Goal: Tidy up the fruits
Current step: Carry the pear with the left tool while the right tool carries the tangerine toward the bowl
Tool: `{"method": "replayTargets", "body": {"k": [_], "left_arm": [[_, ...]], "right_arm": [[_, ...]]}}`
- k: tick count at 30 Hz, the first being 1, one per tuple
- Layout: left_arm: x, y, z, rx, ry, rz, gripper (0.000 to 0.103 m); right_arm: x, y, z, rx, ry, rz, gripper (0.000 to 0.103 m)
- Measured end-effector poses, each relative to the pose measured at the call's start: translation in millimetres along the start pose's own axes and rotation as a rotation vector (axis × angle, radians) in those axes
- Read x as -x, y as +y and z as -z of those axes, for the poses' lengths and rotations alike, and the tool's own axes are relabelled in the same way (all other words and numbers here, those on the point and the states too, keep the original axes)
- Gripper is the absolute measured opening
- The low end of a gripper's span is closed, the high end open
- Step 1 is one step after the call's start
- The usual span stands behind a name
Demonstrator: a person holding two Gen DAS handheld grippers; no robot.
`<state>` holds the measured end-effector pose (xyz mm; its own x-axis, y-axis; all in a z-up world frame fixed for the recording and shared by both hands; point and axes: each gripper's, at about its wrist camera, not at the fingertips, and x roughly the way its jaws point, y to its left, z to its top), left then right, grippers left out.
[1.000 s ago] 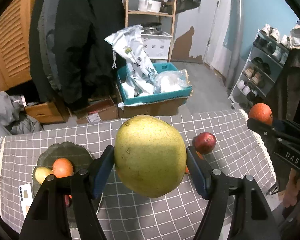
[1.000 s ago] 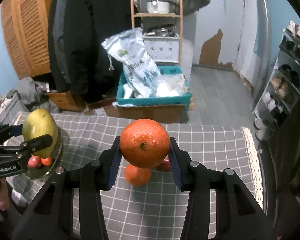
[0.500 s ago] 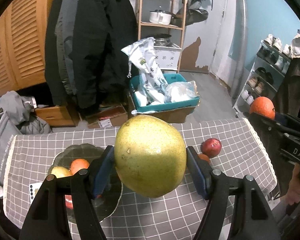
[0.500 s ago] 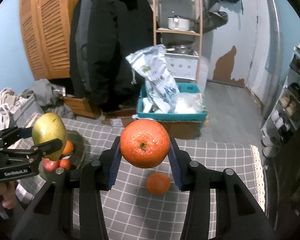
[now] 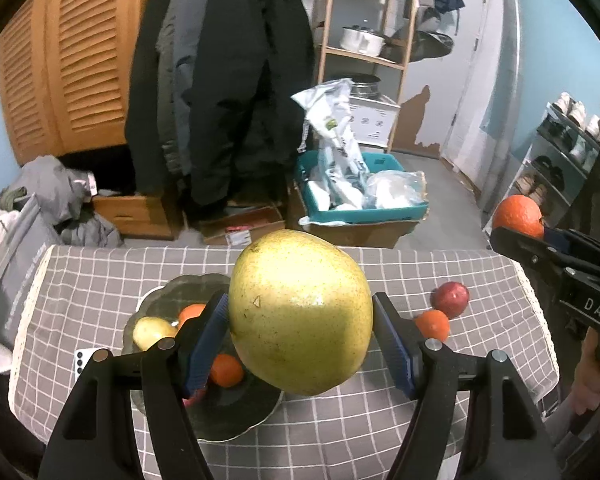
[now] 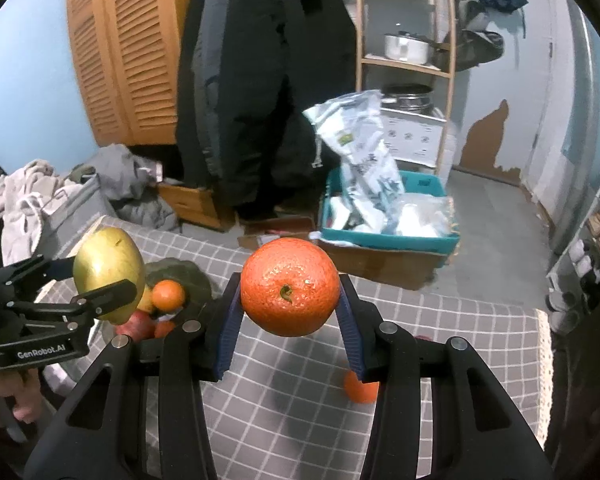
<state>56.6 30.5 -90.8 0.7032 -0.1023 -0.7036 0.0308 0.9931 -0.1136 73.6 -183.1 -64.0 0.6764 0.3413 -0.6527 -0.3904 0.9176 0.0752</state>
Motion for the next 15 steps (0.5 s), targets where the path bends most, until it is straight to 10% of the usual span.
{"method": "replayTargets", "body": {"k": [15], "left_arm": [[-25.2,59.3,31.3,0.093,0.093,-0.039,0.073]], "right_arm": [[-51.3,50.8,-12.3,0.02,0.078,-0.083,0.044]]}}
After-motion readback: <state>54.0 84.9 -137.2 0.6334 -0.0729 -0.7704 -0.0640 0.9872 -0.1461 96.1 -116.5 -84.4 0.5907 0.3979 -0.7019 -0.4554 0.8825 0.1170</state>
